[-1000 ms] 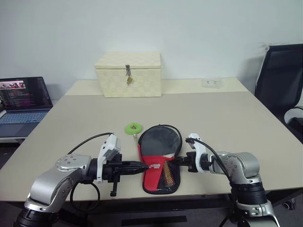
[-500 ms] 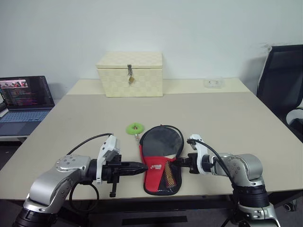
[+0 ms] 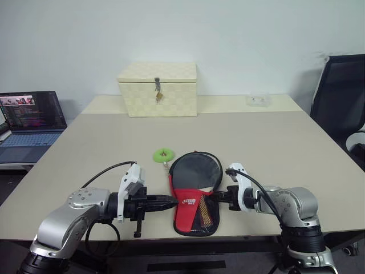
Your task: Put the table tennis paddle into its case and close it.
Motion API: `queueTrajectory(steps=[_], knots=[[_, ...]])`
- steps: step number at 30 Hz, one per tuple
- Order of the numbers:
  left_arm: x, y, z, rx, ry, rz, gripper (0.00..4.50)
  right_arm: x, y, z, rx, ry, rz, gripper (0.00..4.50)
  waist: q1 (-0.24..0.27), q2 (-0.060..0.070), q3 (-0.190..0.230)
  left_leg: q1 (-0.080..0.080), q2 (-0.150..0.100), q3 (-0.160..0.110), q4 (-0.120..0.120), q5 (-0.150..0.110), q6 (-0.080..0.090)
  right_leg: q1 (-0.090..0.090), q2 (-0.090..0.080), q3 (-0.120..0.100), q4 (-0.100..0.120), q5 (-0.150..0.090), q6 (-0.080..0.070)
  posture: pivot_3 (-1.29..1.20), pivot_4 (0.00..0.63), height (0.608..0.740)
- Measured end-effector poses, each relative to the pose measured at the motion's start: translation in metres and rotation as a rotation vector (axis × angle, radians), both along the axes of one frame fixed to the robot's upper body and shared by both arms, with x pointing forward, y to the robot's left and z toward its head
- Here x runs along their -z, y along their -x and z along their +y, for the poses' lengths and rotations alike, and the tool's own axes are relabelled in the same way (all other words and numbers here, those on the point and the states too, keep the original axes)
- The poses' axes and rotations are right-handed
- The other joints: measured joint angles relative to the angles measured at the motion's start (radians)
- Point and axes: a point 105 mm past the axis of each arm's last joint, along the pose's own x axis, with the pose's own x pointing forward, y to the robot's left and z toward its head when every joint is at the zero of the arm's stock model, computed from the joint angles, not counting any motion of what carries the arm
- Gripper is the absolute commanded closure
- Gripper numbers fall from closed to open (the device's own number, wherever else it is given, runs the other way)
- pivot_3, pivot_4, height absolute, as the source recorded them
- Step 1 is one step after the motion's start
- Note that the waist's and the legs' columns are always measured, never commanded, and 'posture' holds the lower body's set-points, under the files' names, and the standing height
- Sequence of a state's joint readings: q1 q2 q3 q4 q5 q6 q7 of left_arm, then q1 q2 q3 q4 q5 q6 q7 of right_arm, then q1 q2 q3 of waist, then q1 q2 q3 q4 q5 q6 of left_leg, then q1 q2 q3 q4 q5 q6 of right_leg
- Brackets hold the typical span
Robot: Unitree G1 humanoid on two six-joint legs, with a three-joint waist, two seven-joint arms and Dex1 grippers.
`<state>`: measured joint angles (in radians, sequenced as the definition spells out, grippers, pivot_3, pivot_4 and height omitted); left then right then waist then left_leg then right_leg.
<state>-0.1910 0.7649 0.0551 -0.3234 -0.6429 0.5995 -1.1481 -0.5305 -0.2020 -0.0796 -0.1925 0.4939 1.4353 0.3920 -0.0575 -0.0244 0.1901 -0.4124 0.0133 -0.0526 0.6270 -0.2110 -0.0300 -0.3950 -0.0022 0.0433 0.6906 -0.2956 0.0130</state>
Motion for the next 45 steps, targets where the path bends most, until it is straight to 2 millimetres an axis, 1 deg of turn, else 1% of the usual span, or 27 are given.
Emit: queueTrajectory(steps=[3,8,9,12,13,14,15,17,20,22,24,26,28,30,32,34,35,38,39,42,45], knots=[[0.003,0.0,0.0,-0.026,0.007,0.005,4.5,-0.003,-0.002,-0.007,0.016,0.01,-0.02,2.11,0.002,0.0,0.0,0.0,0.0,-0.001,0.0,0.0,0.0,0.0,0.0,0.0,0.0,0.0,0.0,0.0,0.15,0.74],[0.007,0.004,0.003,-0.054,0.009,0.016,4.5,-0.012,-0.002,-0.025,0.067,0.035,-0.06,0.29,0.003,0.0,0.0,-0.001,0.0,-0.001,0.0,0.0,0.0,0.0,0.0,0.0,-0.001,0.0,0.0,0.0,0.15,0.74],[0.007,0.004,0.003,-0.055,0.011,0.014,4.5,-0.014,-0.001,-0.027,0.063,0.04,-0.07,0.02,0.003,0.0,0.0,-0.001,0.0,0.0,0.0,0.0,0.0,0.0,0.0,0.0,-0.001,0.0,0.0,0.0,0.15,0.74],[0.005,0.002,0.003,-0.064,0.02,-0.008,4.5,-0.021,0.005,-0.034,0.016,0.076,-0.123,0.02,0.004,0.001,0.0,-0.001,0.0,-0.001,0.0,0.0,0.0,0.0,0.0,-0.001,-0.001,-0.002,0.003,0.0,0.15,0.74],[0.004,0.001,0.004,-0.077,0.022,-0.015,4.5,-0.027,0.005,-0.039,0.002,0.085,-0.154,0.02,0.005,0.001,0.0,-0.002,0.0,0.0,0.0,0.0,0.0,0.0,0.0,-0.001,-0.002,-0.002,0.004,0.0,0.15,0.74],[0.003,-0.001,0.005,-0.092,0.026,-0.024,4.5,-0.037,0.004,-0.043,-0.01,0.07,-0.198,0.02,0.005,0.001,0.0,-0.002,0.0,0.0,0.0,0.0,0.0,0.0,0.0,-0.001,-0.003,-0.002,0.004,0.0,0.15,0.74],[0.001,-0.004,0.006,-0.108,0.029,-0.036,4.5,-0.046,0.003,-0.044,-0.026,0.039,-0.234,0.02,0.004,0.001,0.0,-0.002,0.0,0.0,0.001,0.0,0.0,0.0,0.0,0.0,-0.003,-0.002,0.004,0.0,0.15,0.74],[-0.004,-0.014,0.009,-0.157,0.05,-0.061,4.5,-0.071,0.002,-0.037,-0.086,-0.033,-0.318,0.02,0.003,0.001,0.0,-0.001,0.001,0.0,0.001,0.0,0.0,0.0,0.0,-0.001,-0.003,-0.002,0.004,0.0,0.15,0.74],[-0.009,-0.027,0.017,-0.229,0.053,-0.083,4.5,-0.106,0.003,-0.02,-0.192,-0.109,-0.445,0.02,0.001,0.001,0.0,-0.001,0.001,0.0,0.001,0.0,0.0,0.0,0.001,-0.001,-0.003,-0.002,0.004,0.0,0.15,0.74],[-0.009,-0.031,0.02,-0.255,0.051,-0.086,4.5,-0.113,0.003,-0.011,-0.234,-0.119,-0.483,0.02,0.002,0.0,0.0,-0.002,0.002,0.0,0.0,0.0,0.0,0.0,0.001,-0.001,-0.004,-0.002,0.004,0.0,0.15,0.74],[-0.009,-0.033,0.022,-0.28,0.044,-0.088,4.5,-0.108,0.001,-0.001,-0.263,-0.138,-0.468,0.02,0.002,0.0,0.0,-0.002,0.001,0.0,0.0,0.0,0.0,0.0,0.0,0.0,-0.005,0.001,0.0,0.0,0.15,0.74],[-0.007,-0.038,0.027,-0.328,0.029,-0.094,4.5,-0.1,-0.002,0.014,-0.301,-0.15,-0.447,0.02,0.002,0.001,0.0,-0.003,0.001,0.0,0.0,0.0,0.0,0.0,-0.001,-0.001,-0.005,0.001,0.0,0.0,0.15,0.74],[-0.006,-0.044,0.038,-0.402,0.016,-0.106,4.5,-0.095,-0.005,0.032,-0.343,-0.149,-0.455,0.02,0.001,0.0,0.0,-0.003,0.001,-0.001,0.0,0.0,0.0,-0.001,-0.001,-0.001,-0.005,0.001,0.0,0.0,0.15,0.74],[-0.008,-0.046,0.046,-0.451,0.011,-0.126,4.5,-0.09,-0.011,0.045,-0.361,-0.131,-0.469,0.02,0.001,0.0,0.0,-0.003,0.002,-0.001,0.0,0.0,0.0,-0.001,-0.001,-0.001,-0.004,0.001,0.0,0.0,0.15,0.74],[-0.008,-0.046,0.055,-0.493,0.003,-0.137,4.5,-0.078,-0.019,0.056,-0.366,-0.088,-0.481,0.02,0.002,0.0,0.0,-0.003,0.001,-0.001,0.0,0.0,0.0,-0.001,-0.001,-0.001,-0.005,0.001,0.0,0.0,0.15,0.74],[-0.005,-0.045,0.062,-0.524,-0.007,-0.132,4.5,-0.06,-0.027,0.064,-0.362,-0.031,-0.479,0.02,0.003,0.0,0.0,-0.003,0.001,-0.001,0.0,0.0,0.0,0.0,-0.002,-0.001,-0.005,0.001,0.0,0.0,0.15,0.74],[-0.005,-0.045,0.064,-0.536,-0.009,-0.133,4.32,-0.05,-0.031,0.067,-0.362,-0.002,-0.475,0.0,0.003,0.0,0.0,-0.003,0.001,-0.001,0.0,0.0,0.0,-0.001,-0.002,-0.001,-0.005,0.001,0.0,0.0,0.15,0.74],[-0.005,-0.05,0.07,-0.586,-0.029,-0.147,3.65,-0.035,-0.037,0.071,-0.356,0.058,-0.485,0.0,0.01,0.0,0.0,-0.003,0.001,-0.002,0.001,0.0,0.0,0.0,-0.002,-0.002,-0.004,0.001,0.0,0.0,0.15,0.74],[-0.005,-0.057,0.075,-0.628,-0.041,-0.154,3.25,-0.029,-0.039,0.072,-0.354,0.08,-0.489,0.0,0.013,0.0,0.0,-0.003,0.001,-0.002,0.001,0.0,0.0,0.0,-0.002,-0.002,-0.004,0.001,0.0,0.0,0.15,0.74],[-0.008,-0.076,0.088,-0.723,-0.07,-0.179,2.16,-0.024,-0.042,0.071,-0.348,0.11,-0.5,0.0,0.019,0.0,0.0,-0.003,0.0,-0.002,0.001,0.0,0.0,0.0,-0.002,-0.003,-0.003,0.001,0.0,0.0,0.15,0.74],[-0.014,-0.095,0.089,-0.758,-0.075,-0.204,1.02,-0.022,-0.041,0.073,-0.351,0.109,-0.497,0.0,0.024,0.0,0.0,-0.003,0.0,-0.002,0.001,0.0,0.0,0.0,-0.002,-0.003,-0.003,0.001,0.0,0.0,0.15,0.74]])
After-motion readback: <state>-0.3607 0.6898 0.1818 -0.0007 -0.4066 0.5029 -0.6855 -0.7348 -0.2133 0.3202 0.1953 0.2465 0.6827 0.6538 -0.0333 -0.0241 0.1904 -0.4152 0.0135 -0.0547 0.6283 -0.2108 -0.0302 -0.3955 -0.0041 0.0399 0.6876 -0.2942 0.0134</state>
